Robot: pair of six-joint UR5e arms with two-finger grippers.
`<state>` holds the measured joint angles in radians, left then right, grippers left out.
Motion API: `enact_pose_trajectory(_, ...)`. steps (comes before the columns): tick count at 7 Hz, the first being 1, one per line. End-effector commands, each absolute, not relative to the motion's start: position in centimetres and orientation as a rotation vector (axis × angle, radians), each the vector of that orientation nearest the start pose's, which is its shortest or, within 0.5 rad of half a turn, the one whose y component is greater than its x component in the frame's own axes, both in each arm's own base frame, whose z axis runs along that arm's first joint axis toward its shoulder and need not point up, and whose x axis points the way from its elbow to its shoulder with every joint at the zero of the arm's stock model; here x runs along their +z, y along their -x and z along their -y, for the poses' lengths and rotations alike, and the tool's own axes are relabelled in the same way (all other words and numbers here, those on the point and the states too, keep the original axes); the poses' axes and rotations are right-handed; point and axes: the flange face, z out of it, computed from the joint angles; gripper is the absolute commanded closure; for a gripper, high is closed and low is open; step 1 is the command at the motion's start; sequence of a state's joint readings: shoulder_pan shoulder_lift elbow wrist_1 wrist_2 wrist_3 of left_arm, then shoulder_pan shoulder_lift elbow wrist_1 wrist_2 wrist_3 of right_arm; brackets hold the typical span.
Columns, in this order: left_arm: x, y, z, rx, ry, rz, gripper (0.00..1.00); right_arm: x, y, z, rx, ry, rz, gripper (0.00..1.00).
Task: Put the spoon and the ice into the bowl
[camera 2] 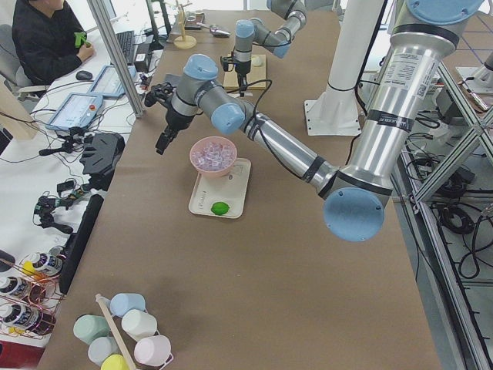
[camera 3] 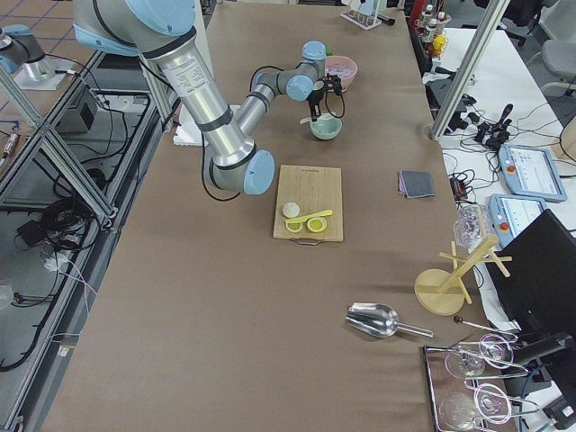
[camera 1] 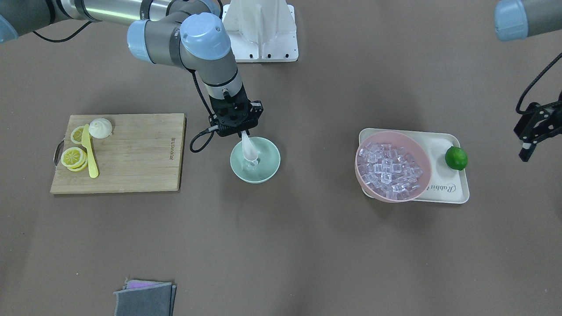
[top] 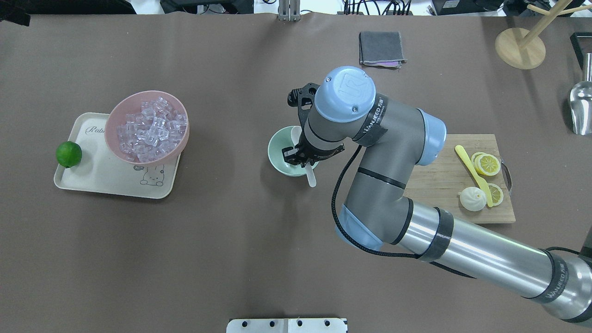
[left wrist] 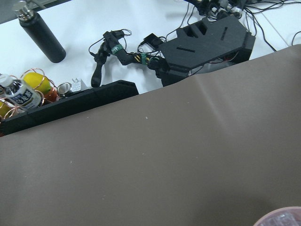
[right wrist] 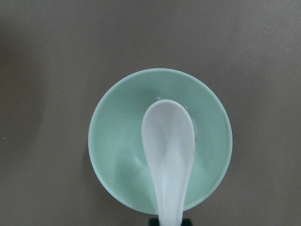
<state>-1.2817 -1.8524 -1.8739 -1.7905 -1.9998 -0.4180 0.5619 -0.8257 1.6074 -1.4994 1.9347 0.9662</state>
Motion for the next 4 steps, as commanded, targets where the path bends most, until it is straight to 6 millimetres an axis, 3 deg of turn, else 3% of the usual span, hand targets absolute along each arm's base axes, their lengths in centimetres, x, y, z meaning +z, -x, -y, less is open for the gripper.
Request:
enact_pose_trajectory(1, 35.66, -7.15, 58.27, 0.05, -0.592, -0.643, 0.02, 18.13, 55.54, 46.68, -0.183, -0.185, 0.875, 1.0)
enact_pose_trajectory(2, 36.09, -7.21, 58.46, 0.048, -0.583, -0.64, 0.02, 18.21, 55.83, 46.88, -0.181, -0.182, 0.869, 1.0)
enact_pose_trajectory(3, 36.27, -7.34, 58.6, 0.048, -0.58, -0.64, 0.02, 18.5, 56.02, 46.98, -0.178, -0.176, 0.865, 0.47)
enact_pose_trajectory(4, 36.25, -7.36, 58.66, 0.048, -0.58, -0.64, 0.02, 17.7, 56.0, 46.99, -0.159, -0.174, 0.875, 0.0)
